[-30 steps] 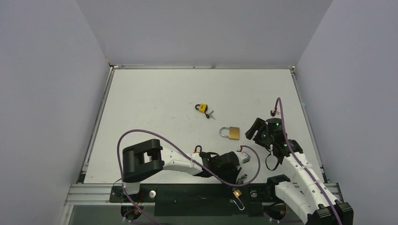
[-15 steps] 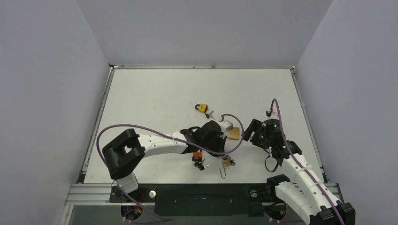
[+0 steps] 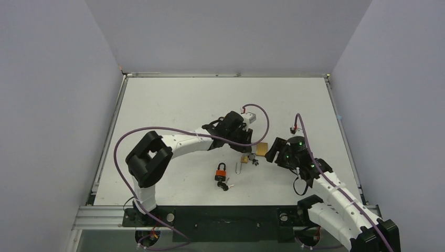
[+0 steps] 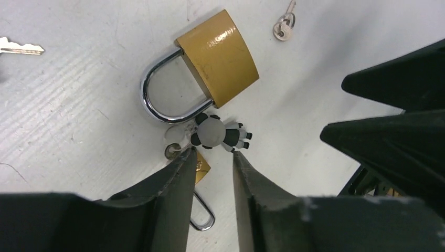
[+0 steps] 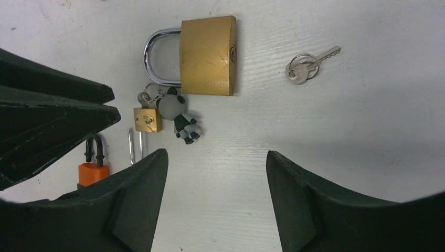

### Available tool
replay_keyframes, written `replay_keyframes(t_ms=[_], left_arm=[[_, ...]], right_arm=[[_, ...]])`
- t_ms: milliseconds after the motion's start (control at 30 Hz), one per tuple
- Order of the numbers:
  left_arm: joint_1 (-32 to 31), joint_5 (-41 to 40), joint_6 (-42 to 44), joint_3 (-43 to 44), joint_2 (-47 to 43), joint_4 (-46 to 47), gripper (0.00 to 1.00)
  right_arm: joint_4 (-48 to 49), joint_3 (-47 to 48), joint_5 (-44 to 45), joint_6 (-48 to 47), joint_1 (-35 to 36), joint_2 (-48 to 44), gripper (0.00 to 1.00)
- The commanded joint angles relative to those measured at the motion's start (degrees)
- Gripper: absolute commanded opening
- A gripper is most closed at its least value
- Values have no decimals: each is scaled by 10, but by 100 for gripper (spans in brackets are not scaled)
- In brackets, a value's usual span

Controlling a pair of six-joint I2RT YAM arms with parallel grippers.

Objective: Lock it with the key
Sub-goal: Move the lock to the center of the board, then pick up the lock from the center of the board.

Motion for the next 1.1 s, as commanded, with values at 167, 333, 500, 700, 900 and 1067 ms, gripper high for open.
replay_keyframes(t_ms=[167,333,500,700,900,1067], left_arm=[[21,-82,-22,43,-47,-58,37],[36,-121,-57,-6,-111,-85,37],[44,-180,-94,-84,-183,-91,38],[79,-214,-128,-151,-298,-112,38],[84,-209,-133,-186,-363,-122,38],[84,-199,-140,-212,-384,-111,38]], right_arm=[[20,23,86,1,86,58,64],[26,96,121,-34,151,156,64],[26,190,170,-24,229,288,59],[0,256,210,25,265,390,51],[-4,282,212,72,276,441,44],[-18,288,230,112,287,463,42]])
